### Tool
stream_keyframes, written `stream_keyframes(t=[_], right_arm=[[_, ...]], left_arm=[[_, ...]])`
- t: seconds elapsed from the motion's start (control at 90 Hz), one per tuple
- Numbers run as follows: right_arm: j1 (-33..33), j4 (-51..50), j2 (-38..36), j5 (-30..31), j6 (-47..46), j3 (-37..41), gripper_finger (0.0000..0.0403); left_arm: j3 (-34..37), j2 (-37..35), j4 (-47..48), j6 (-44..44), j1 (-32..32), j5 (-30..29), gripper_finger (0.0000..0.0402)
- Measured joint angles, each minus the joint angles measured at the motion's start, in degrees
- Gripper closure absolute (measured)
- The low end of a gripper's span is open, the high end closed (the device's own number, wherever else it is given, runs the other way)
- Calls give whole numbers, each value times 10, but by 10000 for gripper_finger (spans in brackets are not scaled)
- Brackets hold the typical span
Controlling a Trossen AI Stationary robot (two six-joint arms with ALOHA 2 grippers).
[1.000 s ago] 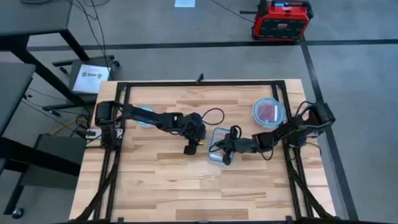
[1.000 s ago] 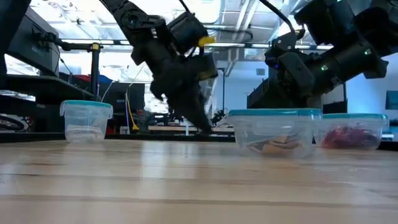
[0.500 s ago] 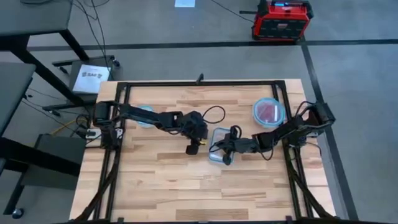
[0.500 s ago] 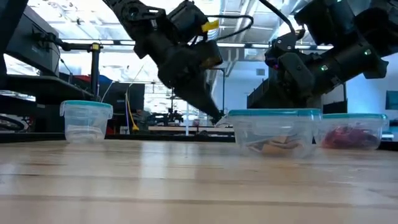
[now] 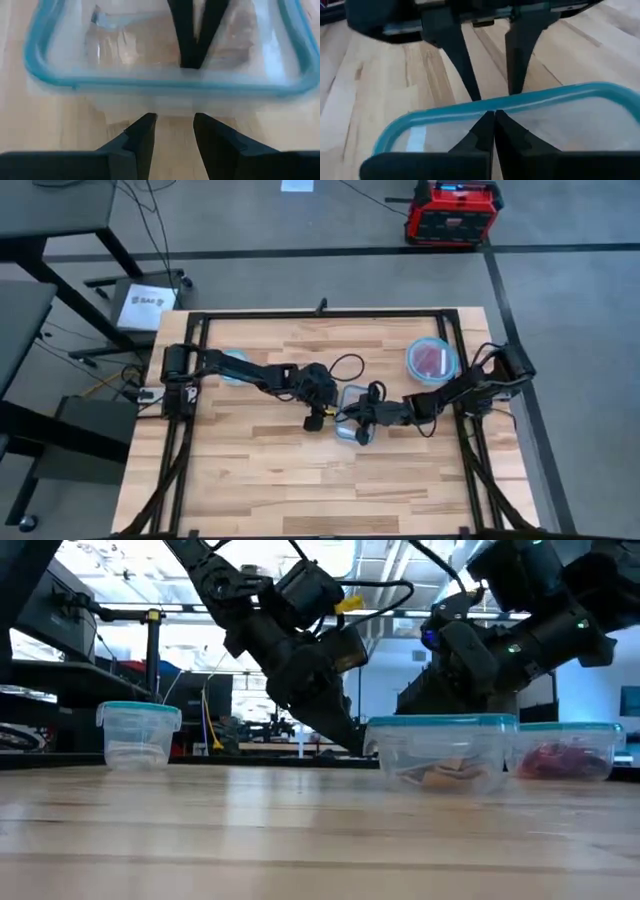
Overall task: Sort candy
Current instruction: Close the rectangular transparent bin
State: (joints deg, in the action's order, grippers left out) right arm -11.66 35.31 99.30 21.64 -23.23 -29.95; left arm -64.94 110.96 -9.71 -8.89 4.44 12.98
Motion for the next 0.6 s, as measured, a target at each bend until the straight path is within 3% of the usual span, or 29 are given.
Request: stream_keyframes(t=[0.289, 0.511, 0.6], right_arm=[[1, -45, -30, -22, 14, -14, 403], [-16, -104, -133, -26, 32, -13, 403], [-23, -184, -183, -20, 33, -27, 403]], left_arm=[[-19, -16, 90, -34, -5, -27, 279], [-19, -82, 213, -71, -8, -91, 279], [-19, -125, 244, -81, -11, -130, 279]])
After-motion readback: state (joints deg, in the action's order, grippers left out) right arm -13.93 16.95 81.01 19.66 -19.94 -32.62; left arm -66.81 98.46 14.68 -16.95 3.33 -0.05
